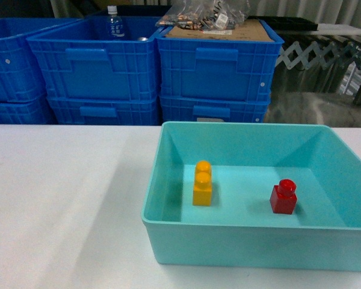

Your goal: Pick red block from blue box to shelf

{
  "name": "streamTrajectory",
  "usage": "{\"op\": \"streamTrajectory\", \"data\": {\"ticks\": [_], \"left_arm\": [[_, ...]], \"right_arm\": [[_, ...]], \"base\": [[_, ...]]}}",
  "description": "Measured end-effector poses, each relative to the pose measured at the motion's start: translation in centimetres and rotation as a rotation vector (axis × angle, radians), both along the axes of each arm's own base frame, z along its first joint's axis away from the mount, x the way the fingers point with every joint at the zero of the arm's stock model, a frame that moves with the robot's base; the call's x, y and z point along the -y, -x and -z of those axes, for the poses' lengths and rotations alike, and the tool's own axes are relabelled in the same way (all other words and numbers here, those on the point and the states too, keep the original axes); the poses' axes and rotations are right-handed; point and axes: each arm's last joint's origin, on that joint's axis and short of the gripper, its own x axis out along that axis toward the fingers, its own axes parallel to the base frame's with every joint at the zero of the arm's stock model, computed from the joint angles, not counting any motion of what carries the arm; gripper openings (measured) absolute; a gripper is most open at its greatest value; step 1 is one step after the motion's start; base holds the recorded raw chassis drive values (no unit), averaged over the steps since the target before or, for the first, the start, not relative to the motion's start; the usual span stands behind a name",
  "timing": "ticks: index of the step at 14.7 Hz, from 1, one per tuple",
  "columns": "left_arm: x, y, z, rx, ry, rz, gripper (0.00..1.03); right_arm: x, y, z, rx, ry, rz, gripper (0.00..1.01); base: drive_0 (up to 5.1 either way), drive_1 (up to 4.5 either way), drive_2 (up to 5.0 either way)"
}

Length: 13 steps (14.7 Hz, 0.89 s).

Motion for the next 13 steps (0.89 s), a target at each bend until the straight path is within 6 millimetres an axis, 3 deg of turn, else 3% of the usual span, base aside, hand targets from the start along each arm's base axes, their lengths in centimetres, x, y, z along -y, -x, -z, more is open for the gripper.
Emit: {"op": "streamTrajectory", "data": {"ticks": [13], "left_arm": [[0.0, 0.0, 0.0, 0.0, 0.0, 0.0, 0.98]], "right_arm": [[0.0, 0.0, 0.0, 0.0, 0.0, 0.0, 0.98]], "base": [[0.0, 0.0, 0.0]]}}
